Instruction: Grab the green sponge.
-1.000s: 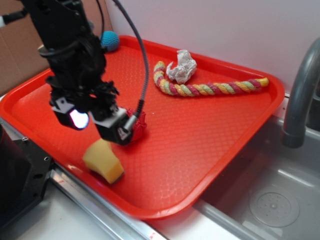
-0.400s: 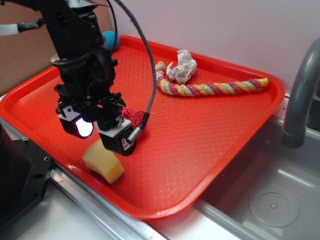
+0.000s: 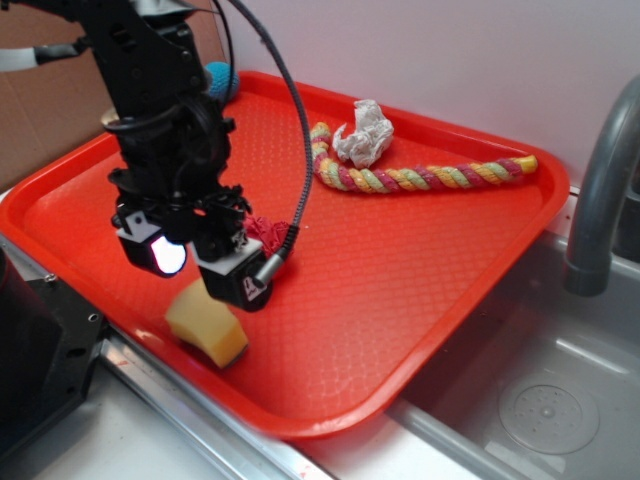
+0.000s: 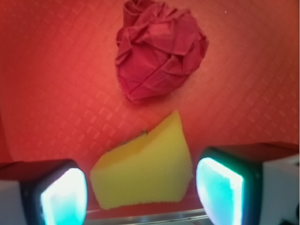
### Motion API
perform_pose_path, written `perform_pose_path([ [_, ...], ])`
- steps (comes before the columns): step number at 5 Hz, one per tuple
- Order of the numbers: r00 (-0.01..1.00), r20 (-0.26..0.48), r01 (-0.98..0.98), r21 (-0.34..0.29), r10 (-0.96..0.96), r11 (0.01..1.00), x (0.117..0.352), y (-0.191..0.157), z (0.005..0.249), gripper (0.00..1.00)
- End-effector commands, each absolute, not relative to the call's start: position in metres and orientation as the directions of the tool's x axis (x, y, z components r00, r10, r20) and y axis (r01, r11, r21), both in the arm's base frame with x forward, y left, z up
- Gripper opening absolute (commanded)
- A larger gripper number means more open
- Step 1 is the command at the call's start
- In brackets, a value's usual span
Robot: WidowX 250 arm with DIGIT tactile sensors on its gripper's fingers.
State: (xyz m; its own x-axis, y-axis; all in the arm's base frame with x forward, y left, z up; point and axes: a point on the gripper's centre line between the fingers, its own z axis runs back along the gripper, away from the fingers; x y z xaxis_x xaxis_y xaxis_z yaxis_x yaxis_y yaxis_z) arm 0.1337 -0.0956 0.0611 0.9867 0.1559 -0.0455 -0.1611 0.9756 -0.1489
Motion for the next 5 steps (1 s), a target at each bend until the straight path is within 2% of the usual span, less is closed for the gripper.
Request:
perform_pose_path([
  [1,0.978,-0.040,-0.209,-0.146,0.205,0.967,0.138,-0.090,0.044,1.00],
  [2,0.972,-0.078,-0.228,-0.098,0.221,0.969,0.132,-0.086,0.031,1.00],
  [3,0.970,-0.110,-0.228,-0.076,0.219,0.971,0.132,-0.087,0.018,1.00],
  [4,0.963,-0.120,-0.250,-0.058,0.241,0.967,0.131,-0.088,0.018,0.00],
  [5,0.960,-0.127,-0.256,-0.051,0.248,0.965,0.132,-0.088,0.018,0.00],
])
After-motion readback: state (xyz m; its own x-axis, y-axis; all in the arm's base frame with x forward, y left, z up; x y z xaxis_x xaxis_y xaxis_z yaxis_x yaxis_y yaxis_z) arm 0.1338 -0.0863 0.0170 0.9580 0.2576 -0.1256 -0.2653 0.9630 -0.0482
